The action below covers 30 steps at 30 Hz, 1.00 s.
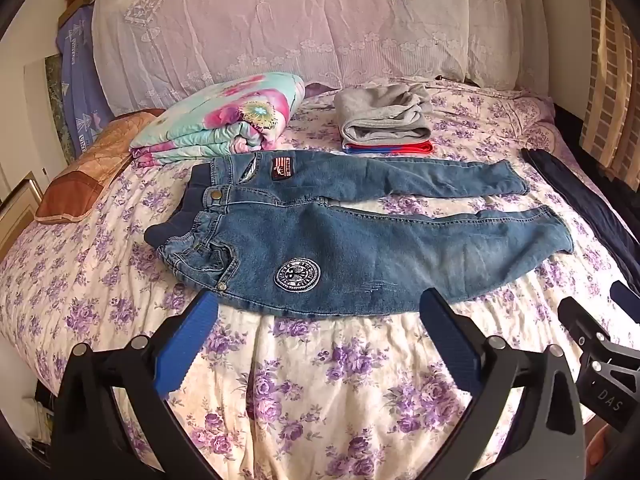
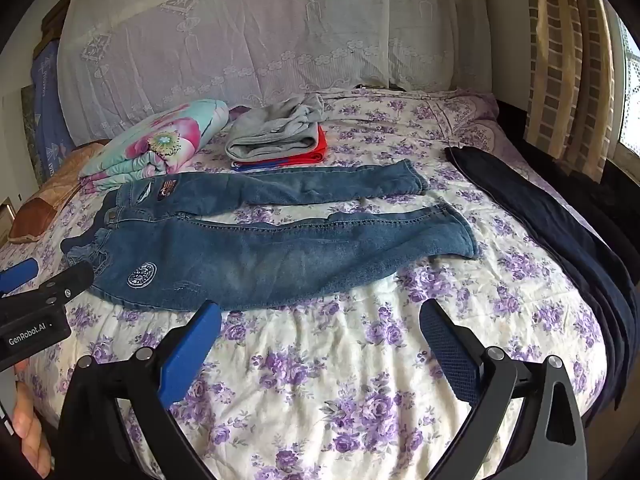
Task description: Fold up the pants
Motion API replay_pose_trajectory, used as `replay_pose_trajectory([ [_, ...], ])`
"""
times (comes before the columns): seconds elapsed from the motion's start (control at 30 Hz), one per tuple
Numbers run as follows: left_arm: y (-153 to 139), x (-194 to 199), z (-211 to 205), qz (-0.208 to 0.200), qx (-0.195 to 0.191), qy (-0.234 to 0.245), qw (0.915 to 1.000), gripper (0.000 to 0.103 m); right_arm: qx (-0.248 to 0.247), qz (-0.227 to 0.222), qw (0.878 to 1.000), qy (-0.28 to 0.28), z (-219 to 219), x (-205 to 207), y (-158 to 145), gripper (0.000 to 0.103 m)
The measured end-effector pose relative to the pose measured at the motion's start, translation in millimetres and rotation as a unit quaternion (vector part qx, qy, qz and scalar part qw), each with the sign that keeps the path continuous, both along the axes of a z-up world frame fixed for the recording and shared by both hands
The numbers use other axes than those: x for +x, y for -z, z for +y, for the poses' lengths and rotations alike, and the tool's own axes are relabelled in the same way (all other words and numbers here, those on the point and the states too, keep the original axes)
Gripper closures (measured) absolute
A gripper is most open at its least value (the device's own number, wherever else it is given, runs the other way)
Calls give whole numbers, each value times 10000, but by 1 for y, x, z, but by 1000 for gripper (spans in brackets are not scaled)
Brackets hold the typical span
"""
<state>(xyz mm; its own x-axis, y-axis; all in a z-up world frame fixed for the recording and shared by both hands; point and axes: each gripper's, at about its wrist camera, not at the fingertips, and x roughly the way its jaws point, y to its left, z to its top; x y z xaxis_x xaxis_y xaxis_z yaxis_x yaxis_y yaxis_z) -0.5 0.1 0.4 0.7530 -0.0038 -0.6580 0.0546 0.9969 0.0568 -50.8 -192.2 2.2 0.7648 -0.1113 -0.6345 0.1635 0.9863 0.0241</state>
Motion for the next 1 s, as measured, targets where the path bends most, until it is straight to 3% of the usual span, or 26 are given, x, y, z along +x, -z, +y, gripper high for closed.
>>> replay_pose_trajectory([
  [1.0, 0, -2, 6, -30, -1, -26, 10000, 5, -51, 15, 10000, -21, 4, 2, 1, 3],
])
